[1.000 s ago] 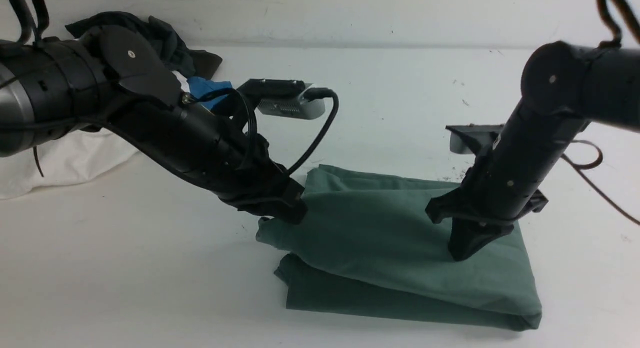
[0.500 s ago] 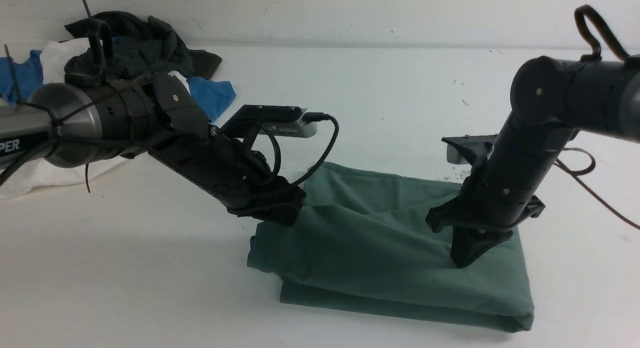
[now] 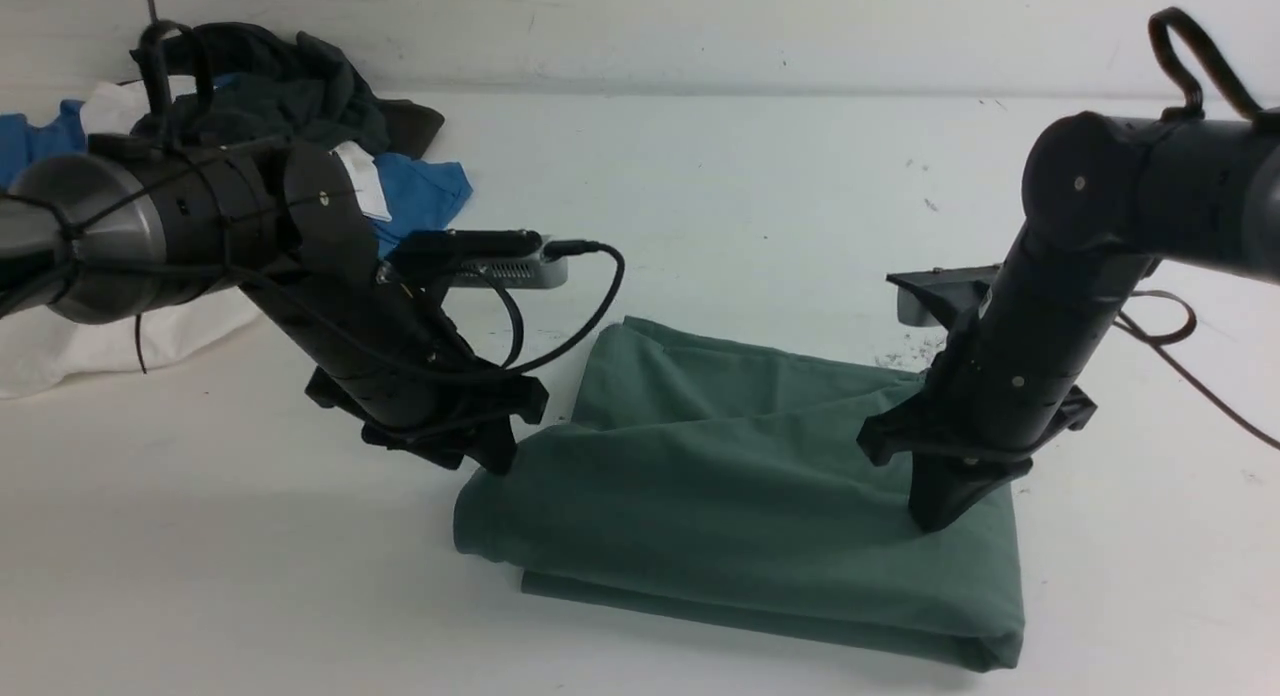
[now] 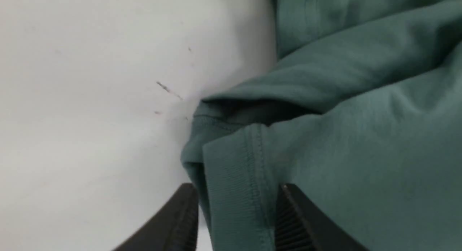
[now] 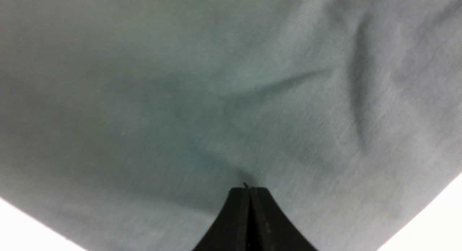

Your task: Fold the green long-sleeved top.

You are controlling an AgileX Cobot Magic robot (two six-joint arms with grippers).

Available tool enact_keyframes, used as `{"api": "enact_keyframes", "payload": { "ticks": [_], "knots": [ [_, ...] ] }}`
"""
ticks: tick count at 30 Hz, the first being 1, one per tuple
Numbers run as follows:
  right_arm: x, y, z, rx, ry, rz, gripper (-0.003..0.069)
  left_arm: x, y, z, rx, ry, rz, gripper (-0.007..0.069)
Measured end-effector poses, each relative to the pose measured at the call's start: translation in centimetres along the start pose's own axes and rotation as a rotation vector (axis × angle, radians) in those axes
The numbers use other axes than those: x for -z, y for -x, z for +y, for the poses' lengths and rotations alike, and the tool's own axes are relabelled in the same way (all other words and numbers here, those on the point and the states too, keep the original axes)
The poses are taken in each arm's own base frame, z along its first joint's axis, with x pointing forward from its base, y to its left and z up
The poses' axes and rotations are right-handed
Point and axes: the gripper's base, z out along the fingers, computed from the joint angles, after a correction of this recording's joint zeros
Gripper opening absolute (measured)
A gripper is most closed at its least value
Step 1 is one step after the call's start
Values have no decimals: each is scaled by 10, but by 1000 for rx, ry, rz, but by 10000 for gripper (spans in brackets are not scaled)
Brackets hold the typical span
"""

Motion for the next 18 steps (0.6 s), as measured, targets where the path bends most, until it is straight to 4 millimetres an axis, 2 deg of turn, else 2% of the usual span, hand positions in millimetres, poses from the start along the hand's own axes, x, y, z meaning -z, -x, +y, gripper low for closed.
{"api": "enact_keyframes", "payload": {
  "ticks": [5, 12, 14, 15, 16, 17, 18],
  "knots": [
    [18, -4, 1, 3, -35, -42, -14, 21, 3, -7, -21, -16, -6, 283],
    [29, -8, 1, 0, -59, -67, -14, 26, 2, -9, -26, -24, 8, 277],
    [35, -10, 2, -9, -63, -85, -14, 27, 3, -18, -28, -77, -7, 249],
    [38, -12, 3, -13, -63, -91, -14, 26, 3, -29, -62, -130, -20, 210],
    [40, -13, 3, -14, -62, -94, -14, 25, 3, -30, -65, -131, -21, 210],
    [38, -19, 4, -24, -50, -86, -14, 23, 3, -46, -128, -198, -36, 139],
    [37, -22, 5, -28, -43, -79, -14, 20, 3, -53, -150, -222, -42, 102]
  ]
}}
